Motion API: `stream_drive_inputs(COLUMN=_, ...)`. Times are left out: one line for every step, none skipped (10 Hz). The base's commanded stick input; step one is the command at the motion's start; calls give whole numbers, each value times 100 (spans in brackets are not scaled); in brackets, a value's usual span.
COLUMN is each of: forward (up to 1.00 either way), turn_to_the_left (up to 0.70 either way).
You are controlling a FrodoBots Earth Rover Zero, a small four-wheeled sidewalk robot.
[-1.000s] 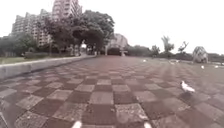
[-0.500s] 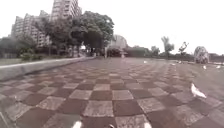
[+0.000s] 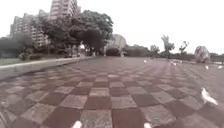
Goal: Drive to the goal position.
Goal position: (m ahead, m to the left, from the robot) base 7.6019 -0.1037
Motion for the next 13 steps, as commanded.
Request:
stream_drive_inputs(forward=50, turn_to_the_left=45)
stream_drive_inputs(forward=50, turn_to_the_left=0)
stream_drive_inputs(forward=50, turn_to_the_left=0)
stream_drive_inputs(forward=50, turn_to_the_left=0)
stream_drive_inputs(forward=50, turn_to_the_left=0)
stream_drive_inputs(forward=50, turn_to_the_left=0)
stream_drive_inputs(forward=50, turn_to_the_left=0)
stream_drive_inputs(forward=50, turn_to_the_left=0)
stream_drive_inputs(forward=50, turn_to_the_left=0)
stream_drive_inputs(forward=50, turn_to_the_left=0)
stream_drive_inputs(forward=50, turn_to_the_left=0)
stream_drive_inputs(forward=50, turn_to_the_left=0)
stream_drive_inputs(forward=50, turn_to_the_left=0)
